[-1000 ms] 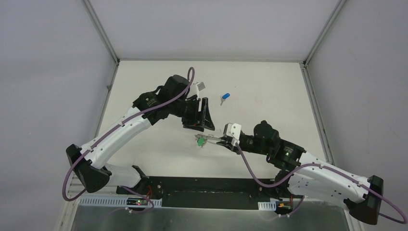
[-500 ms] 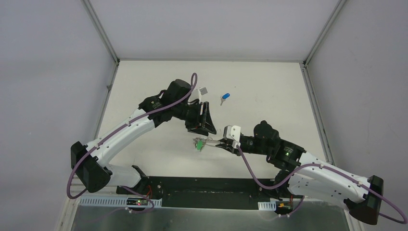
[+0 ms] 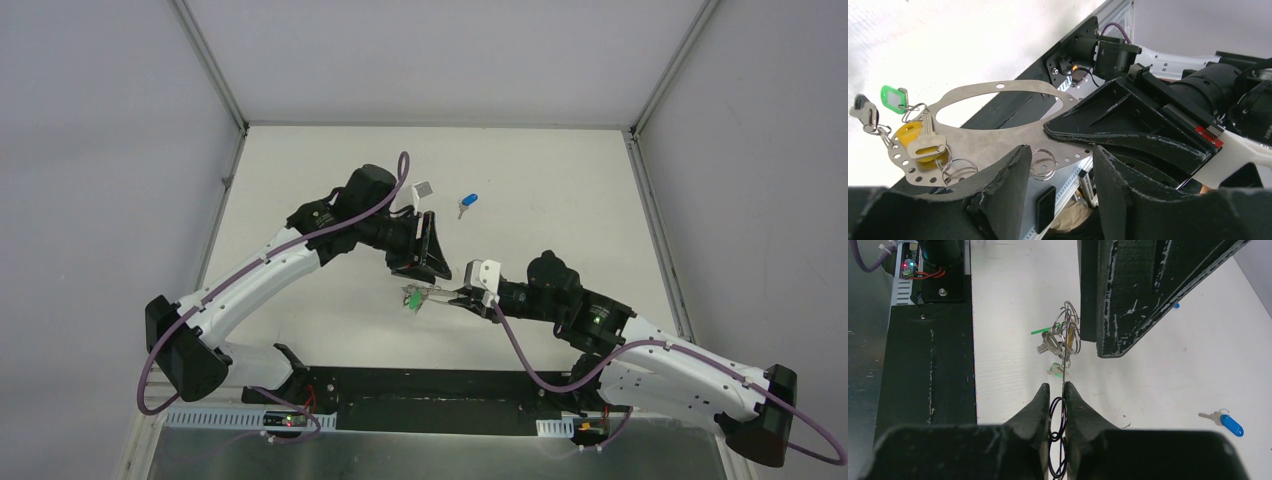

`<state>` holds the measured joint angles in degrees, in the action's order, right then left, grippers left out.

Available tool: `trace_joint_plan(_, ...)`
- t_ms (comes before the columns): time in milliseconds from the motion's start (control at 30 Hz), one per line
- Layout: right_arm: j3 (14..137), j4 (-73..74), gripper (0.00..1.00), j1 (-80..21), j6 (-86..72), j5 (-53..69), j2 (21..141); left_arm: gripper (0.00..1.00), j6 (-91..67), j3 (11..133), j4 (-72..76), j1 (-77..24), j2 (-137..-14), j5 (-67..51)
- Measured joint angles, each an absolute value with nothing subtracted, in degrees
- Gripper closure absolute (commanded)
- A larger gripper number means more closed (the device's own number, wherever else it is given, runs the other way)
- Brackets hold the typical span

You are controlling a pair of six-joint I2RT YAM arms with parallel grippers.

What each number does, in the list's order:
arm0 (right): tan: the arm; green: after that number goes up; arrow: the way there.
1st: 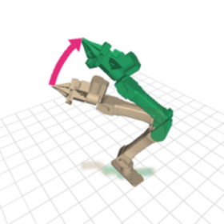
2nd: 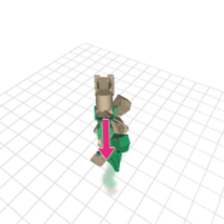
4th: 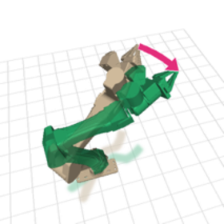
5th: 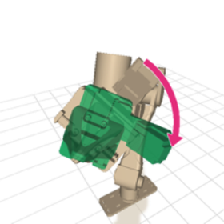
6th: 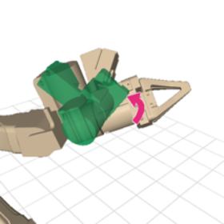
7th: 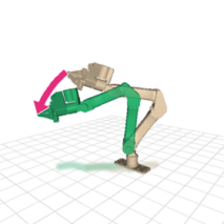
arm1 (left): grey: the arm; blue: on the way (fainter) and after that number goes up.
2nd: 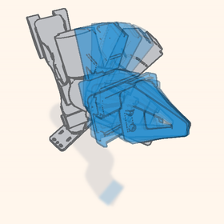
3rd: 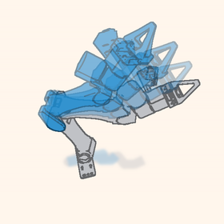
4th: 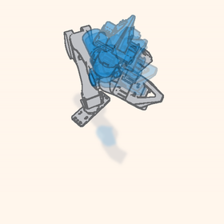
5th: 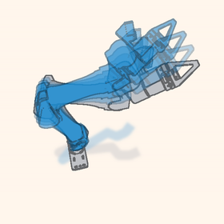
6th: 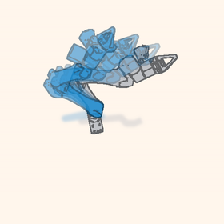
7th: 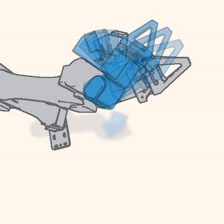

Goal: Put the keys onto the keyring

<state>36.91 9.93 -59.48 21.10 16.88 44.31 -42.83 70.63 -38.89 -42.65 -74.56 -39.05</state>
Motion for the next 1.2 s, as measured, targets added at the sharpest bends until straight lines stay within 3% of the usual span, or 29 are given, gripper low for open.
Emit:
trace_joint_plan(267, 36.91, 9.91, 1.0, -59.48, 20.75, 16.93, 44.31, 0.43, -42.46, 70.41, -40.14, -42.65, -72.2, -33.95)
trace_joint_plan(633, 36.91, 9.85, 1.0, -59.48, 20.38, 16.91, 45.01, 0.62, -42.74, 69.58, -41.1, -42.65, -72.99, -36.07)
trace_joint_plan(1000, 36.91, 9.82, 1.0, -59.48, 19.55, 16.78, 45.19, 0.73, -42.94, 69.6, -40.45, -42.61, -73.69, -36.8)
trace_joint_plan(1200, 36.91, 9.78, 1.0, -59.48, 19.38, 16.21, 45.19, 0.88, -43.53, 69.6, -39.22, -42.37, -72.53, -37.34)
